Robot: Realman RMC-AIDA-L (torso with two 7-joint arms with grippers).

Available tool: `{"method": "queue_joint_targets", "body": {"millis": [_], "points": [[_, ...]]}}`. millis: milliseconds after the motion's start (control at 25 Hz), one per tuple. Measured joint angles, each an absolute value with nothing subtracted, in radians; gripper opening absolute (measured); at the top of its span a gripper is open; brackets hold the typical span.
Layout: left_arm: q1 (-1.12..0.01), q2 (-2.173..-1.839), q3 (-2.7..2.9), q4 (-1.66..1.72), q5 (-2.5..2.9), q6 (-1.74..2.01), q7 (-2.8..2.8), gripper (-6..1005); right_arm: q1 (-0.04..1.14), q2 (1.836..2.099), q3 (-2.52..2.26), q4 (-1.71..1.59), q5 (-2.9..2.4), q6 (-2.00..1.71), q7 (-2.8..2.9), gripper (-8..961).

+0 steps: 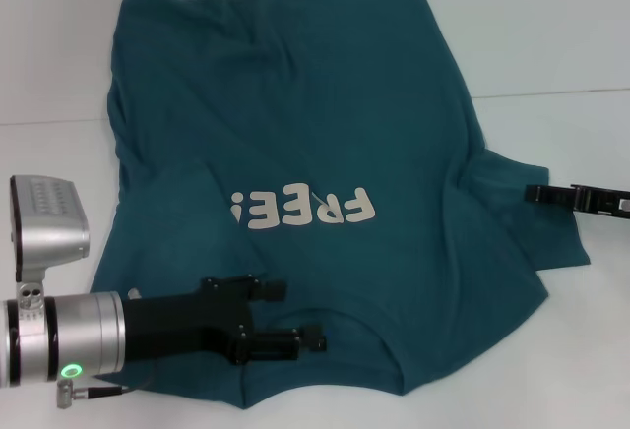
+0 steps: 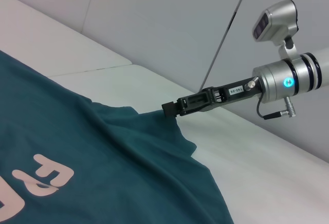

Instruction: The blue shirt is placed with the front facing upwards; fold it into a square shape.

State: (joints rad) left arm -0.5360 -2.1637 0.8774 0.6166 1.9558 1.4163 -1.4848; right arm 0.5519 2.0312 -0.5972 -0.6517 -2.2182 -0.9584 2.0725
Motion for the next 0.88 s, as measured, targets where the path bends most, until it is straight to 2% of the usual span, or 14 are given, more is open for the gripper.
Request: {"method": "queue_joint_targets", "body": {"millis": [160,360,600,880], "points": [[-0.537,-2.163,0.877,0.617,1.956,1.415,-1.485,874,0.564,2.029,-0.597,-0.63,-2.218,-0.936,2.074,818],[-0.537,-2.163,0.876,0.617,1.956,1.414,-1.485,875,0.573,2.03,-0.597,-0.626,-2.216,-0.932,2.073,570],[-0.537,-2.163,0.873,0.617,1.956,1.414,-1.485,875,0.576,2.029,-0.597,-0.626,-2.218,-0.932,2.079,324],[-0.537,-2.163,0.873,0.617,1.956,1.407,-1.485,875,0.573,2.028,-0.592,-0.625,-2.215,-0.929,2.078,171]]}}
